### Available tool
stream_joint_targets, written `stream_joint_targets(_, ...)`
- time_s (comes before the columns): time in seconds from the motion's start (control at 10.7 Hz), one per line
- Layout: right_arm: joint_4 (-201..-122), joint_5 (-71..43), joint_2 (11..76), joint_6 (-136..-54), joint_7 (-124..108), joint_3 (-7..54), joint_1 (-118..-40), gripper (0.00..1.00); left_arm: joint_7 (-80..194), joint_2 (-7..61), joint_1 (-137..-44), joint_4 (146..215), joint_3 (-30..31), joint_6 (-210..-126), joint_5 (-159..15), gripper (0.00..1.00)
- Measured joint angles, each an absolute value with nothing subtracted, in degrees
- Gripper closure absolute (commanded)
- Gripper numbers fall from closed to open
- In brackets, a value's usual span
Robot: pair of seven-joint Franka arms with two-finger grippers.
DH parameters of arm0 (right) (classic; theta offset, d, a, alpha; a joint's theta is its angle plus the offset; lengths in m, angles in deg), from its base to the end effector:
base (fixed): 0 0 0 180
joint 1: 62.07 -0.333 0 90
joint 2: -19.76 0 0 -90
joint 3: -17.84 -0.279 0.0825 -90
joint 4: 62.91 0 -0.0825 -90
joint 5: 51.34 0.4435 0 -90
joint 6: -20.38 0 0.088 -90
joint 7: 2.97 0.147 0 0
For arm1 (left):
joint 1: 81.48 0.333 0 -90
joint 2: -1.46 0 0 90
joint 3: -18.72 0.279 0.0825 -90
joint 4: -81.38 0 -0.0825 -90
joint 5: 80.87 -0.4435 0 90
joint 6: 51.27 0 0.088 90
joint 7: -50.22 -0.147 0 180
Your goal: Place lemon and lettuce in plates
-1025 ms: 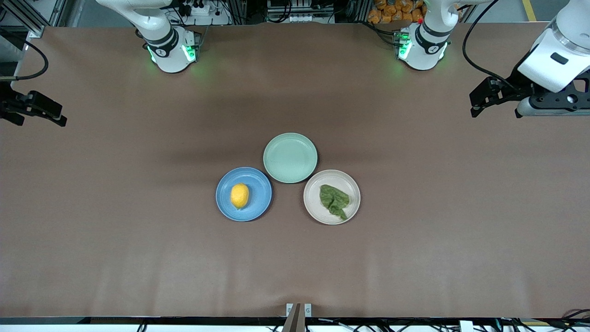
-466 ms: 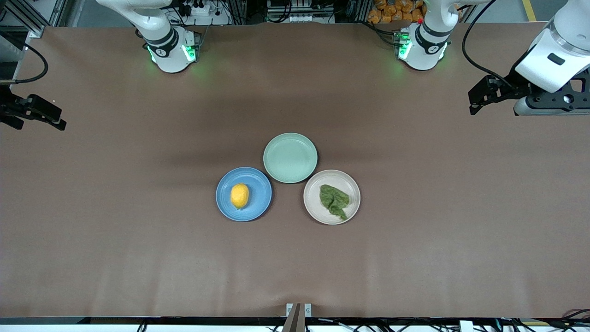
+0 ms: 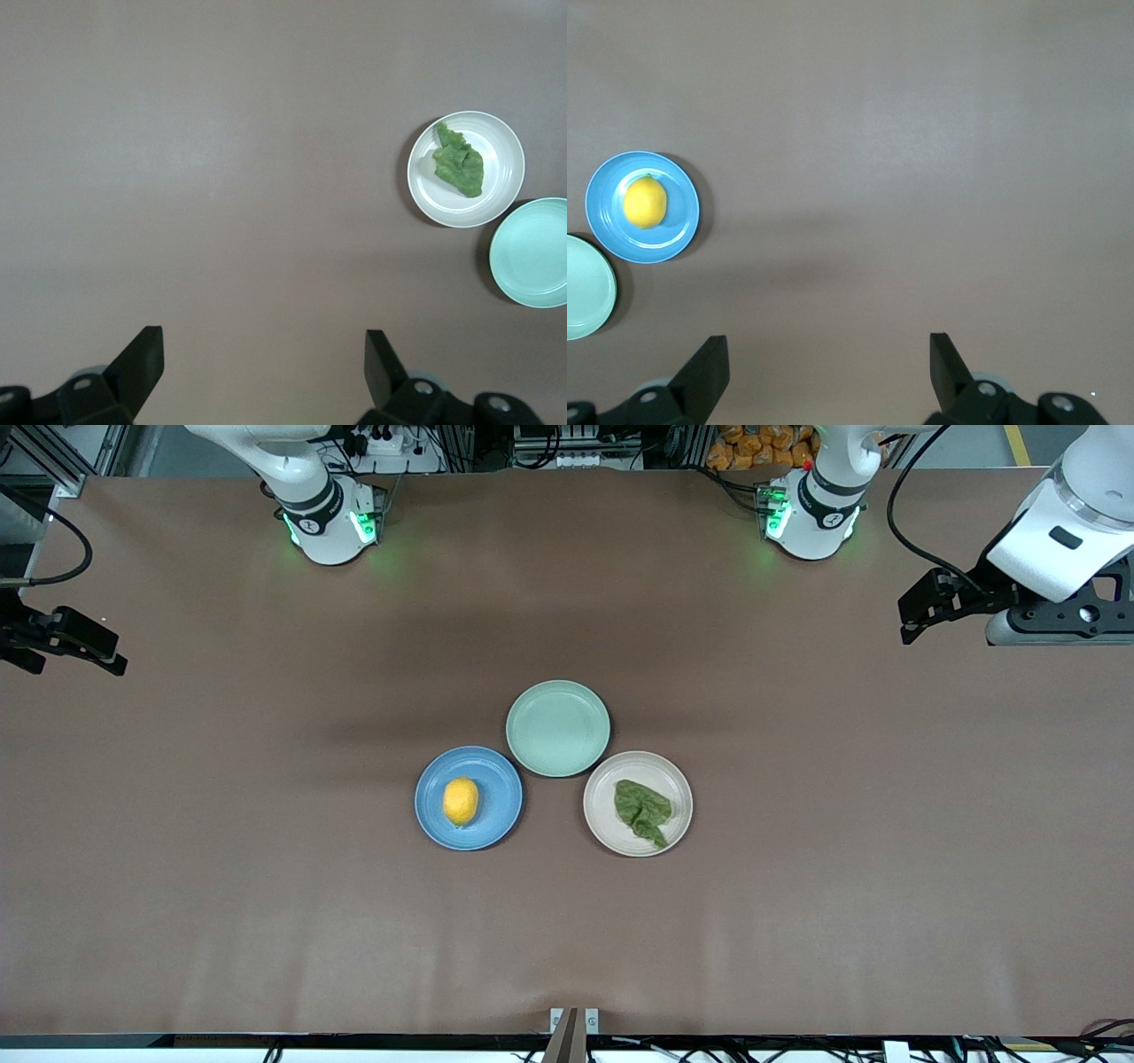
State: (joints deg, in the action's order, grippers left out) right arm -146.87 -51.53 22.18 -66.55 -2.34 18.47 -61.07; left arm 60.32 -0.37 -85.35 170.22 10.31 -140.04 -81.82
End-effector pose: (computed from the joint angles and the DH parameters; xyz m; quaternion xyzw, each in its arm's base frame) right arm 0.6208 -0.0180 0.5725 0.9998 -0.0198 0.0048 0.0019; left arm 0.5912 -0.1273 0.5756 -0.9997 0.0187 -0.0170 0.0075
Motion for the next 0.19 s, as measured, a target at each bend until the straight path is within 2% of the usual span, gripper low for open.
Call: stream_joint_targets(0.19, -146.8, -51.5, 22.2, -66.6, -2.3, 18.5, -60.9, 0.0, 60.3, -0.4, -85.4, 170.2, 10.3, -140.0, -81.8, 0.0)
